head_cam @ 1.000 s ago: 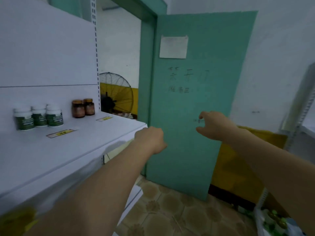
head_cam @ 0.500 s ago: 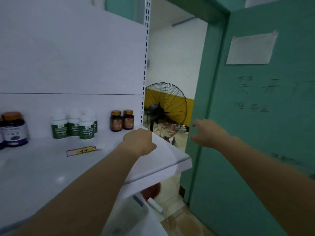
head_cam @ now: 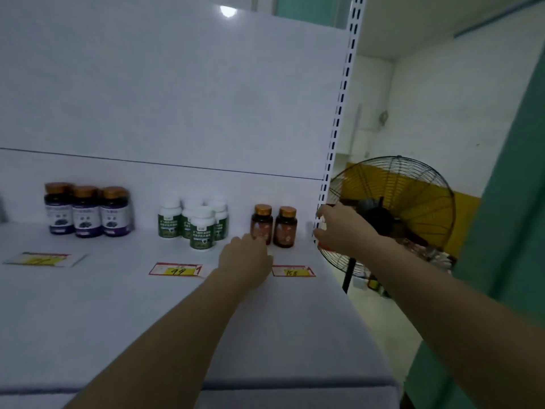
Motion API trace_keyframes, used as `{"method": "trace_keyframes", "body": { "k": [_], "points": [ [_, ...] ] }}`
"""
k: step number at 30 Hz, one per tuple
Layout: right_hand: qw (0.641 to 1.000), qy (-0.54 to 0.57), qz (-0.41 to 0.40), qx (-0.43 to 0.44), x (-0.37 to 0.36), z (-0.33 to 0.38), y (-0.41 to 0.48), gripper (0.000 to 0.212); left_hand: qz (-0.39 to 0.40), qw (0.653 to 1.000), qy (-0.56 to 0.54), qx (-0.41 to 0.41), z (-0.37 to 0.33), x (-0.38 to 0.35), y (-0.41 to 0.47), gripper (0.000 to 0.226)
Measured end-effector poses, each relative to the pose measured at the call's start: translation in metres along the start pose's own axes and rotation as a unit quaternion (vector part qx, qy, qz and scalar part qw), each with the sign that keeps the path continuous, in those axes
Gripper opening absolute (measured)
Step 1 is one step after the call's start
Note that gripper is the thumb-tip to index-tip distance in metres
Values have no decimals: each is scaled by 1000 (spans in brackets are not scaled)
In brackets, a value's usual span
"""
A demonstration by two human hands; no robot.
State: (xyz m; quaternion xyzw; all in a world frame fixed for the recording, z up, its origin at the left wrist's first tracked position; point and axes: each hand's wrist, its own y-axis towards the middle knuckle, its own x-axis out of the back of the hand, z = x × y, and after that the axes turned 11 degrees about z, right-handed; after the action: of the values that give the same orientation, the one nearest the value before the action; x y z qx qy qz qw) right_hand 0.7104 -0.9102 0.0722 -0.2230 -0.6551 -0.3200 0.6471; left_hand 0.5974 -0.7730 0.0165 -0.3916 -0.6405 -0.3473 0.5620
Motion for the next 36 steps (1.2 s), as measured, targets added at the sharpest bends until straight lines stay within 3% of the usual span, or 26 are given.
{"method": "trace_keyframes", "body": {
  "k": [8, 13, 17, 22, 25, 27, 31, 33, 36],
  "points": [
    [996, 31, -55, 65, -33, 8, 79, 40, 42, 997, -44, 44, 0, -39, 27, 62],
    [993, 106, -27, 38, -39, 25, 109, 37, 64, 997, -7, 36, 3, -43, 30, 62],
    [988, 140, -56, 17, -51, 33, 113, 26, 69, 997, -2, 32, 5, -45, 30, 63],
    [972, 227, -64, 19, -35, 29, 108, 28, 57, 998, -16, 27, 7, -44, 29, 65],
    [961, 257, -94, 44, -9, 35, 94, 26, 24, 995, -92, 30, 6, -39, 27, 65],
    [946, 306, -94, 59, 9, 41, 84, 27, -40, 981, -189, 23, 5, -32, 25, 59],
    [912, 396, -66, 86, 24, 53, 70, 24, -120, 891, -435, -52, 8, -15, 26, 55],
    [891, 441, -46, 96, 17, 56, 68, 24, -128, 870, -471, -72, 11, -12, 26, 51],
    [865, 487, -47, 113, 1, 56, 66, 24, -134, 874, -461, -75, 14, -13, 24, 48]
  ]
}}
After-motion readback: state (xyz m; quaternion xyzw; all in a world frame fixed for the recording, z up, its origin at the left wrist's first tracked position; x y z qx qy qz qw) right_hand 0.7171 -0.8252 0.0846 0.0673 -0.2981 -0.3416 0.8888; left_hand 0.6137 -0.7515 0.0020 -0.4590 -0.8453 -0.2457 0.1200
